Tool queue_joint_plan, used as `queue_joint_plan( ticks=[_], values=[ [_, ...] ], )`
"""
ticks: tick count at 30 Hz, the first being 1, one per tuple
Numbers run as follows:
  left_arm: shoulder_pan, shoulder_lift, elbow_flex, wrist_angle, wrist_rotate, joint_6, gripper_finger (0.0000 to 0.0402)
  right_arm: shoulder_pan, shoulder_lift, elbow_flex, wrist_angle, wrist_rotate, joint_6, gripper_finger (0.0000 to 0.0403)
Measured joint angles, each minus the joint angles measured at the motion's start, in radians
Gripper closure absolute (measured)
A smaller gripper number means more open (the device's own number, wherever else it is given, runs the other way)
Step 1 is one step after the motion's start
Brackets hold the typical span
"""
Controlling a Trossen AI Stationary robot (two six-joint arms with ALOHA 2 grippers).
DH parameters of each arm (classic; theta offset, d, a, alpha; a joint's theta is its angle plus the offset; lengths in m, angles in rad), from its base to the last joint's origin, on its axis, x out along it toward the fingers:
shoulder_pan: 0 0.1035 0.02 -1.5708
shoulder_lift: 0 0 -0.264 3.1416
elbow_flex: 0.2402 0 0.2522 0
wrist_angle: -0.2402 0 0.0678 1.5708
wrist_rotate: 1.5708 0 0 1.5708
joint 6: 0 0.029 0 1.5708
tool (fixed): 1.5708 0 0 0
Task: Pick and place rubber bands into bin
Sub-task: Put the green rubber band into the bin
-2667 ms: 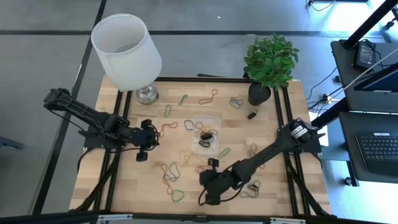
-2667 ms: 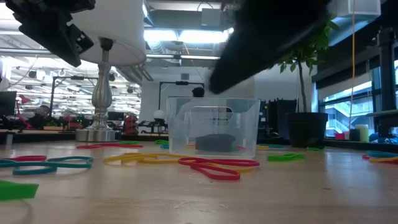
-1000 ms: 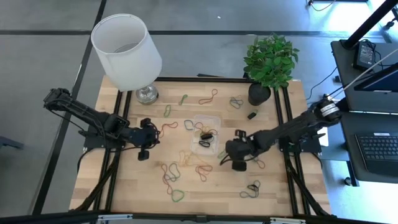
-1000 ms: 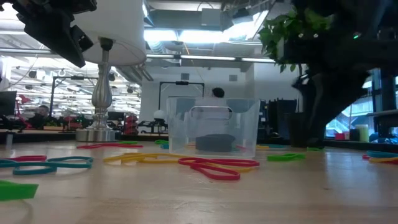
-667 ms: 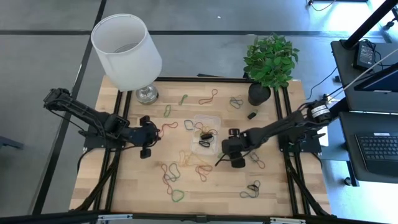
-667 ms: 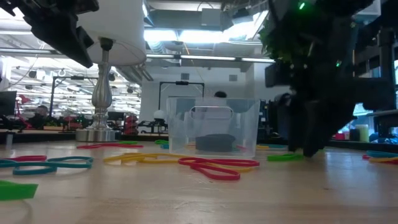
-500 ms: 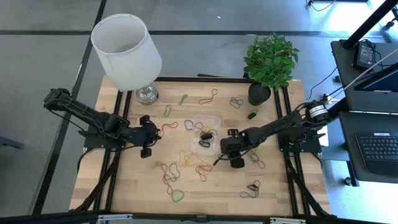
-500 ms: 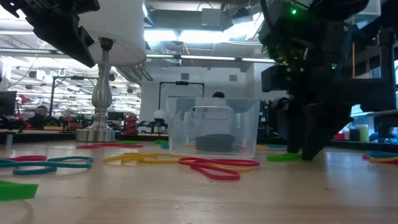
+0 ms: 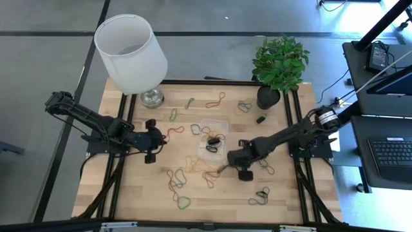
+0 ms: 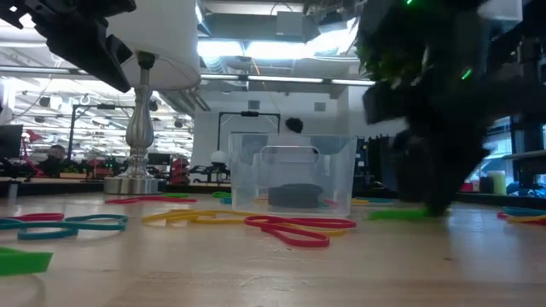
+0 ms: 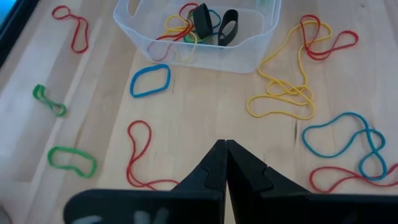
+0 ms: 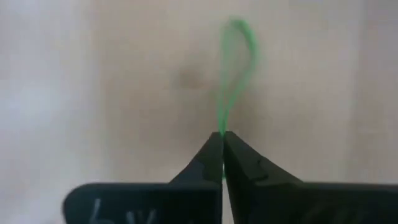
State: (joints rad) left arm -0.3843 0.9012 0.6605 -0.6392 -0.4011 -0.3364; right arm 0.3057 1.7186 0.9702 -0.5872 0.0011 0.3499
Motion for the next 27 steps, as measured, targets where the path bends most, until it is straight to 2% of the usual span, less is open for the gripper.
queue_joint_plan(
  ticks=[5,9,14,21,27],
  values=[
    [0.0,0.0,0.0,0.0,0.0,0.029,0.04,0.049,-0.008,0.189,-0.189,0.016,0.052,0.0401],
    [0.0,0.0,0.0,0.0,0.0,0.044,0.04,0.06,-0.011,0.345,-0.227,0.029,0.095,0.0401],
    [0.0,0.0,0.0,0.0,0.001,0.044,0.0399,0.025,-0.008,0.479,-0.23,0.176,0.094,0.0402],
    [0.0,0.0,0.0,0.0,0.002,0.044,0.0397,-0.099,-0.006,0.483,-0.187,0.235,0.173,0.0403],
    [0.0,0.0,0.0,0.0,0.015,0.044,0.0399,-0.143,0.076,0.478,-0.178,0.23,0.195,0.0403]
  ],
)
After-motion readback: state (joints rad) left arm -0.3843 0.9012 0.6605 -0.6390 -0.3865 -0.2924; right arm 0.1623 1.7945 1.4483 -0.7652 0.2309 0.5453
